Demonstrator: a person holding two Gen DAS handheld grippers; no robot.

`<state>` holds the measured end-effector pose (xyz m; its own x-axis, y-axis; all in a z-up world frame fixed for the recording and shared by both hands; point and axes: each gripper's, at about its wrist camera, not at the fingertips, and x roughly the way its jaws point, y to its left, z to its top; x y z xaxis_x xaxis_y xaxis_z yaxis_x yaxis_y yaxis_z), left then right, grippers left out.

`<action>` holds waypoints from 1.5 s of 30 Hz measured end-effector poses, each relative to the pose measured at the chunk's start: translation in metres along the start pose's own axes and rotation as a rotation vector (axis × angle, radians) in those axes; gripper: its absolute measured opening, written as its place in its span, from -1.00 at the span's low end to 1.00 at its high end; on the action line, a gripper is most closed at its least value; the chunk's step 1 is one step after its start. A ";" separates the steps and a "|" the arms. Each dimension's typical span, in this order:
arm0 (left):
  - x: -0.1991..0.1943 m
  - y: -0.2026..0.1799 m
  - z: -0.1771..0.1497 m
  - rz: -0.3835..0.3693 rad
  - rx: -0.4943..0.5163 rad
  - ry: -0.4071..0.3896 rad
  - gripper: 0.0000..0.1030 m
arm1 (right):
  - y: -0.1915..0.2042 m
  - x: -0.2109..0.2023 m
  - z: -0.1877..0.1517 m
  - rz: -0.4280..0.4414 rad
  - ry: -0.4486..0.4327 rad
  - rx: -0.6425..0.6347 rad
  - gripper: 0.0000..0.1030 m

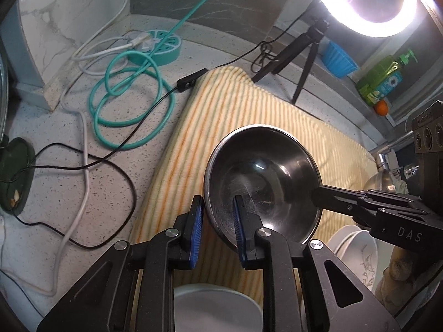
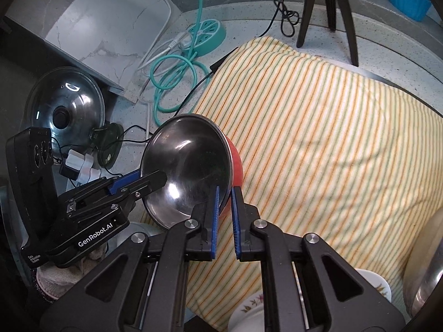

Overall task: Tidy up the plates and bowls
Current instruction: 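Close the right gripper on the rim of the red steel bowl, then carry the red steel bowl and nest it into the large steel bowl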

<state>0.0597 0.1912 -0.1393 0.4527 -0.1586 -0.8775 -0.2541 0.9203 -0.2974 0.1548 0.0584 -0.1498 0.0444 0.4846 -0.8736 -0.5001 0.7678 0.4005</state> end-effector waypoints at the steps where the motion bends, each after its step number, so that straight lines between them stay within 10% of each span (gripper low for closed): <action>1: -0.002 -0.004 0.000 -0.008 0.003 -0.004 -0.62 | -0.002 -0.005 -0.002 0.000 -0.005 0.003 -0.83; 45: 0.023 -0.251 -0.017 -0.250 0.359 0.029 -0.62 | -0.181 -0.201 -0.106 -0.165 -0.264 0.260 -0.82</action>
<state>0.1192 -0.0499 -0.0912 0.4368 -0.3975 -0.8070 0.1757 0.9175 -0.3568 0.1444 -0.2223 -0.0764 0.3432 0.4113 -0.8444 -0.2342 0.9081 0.3471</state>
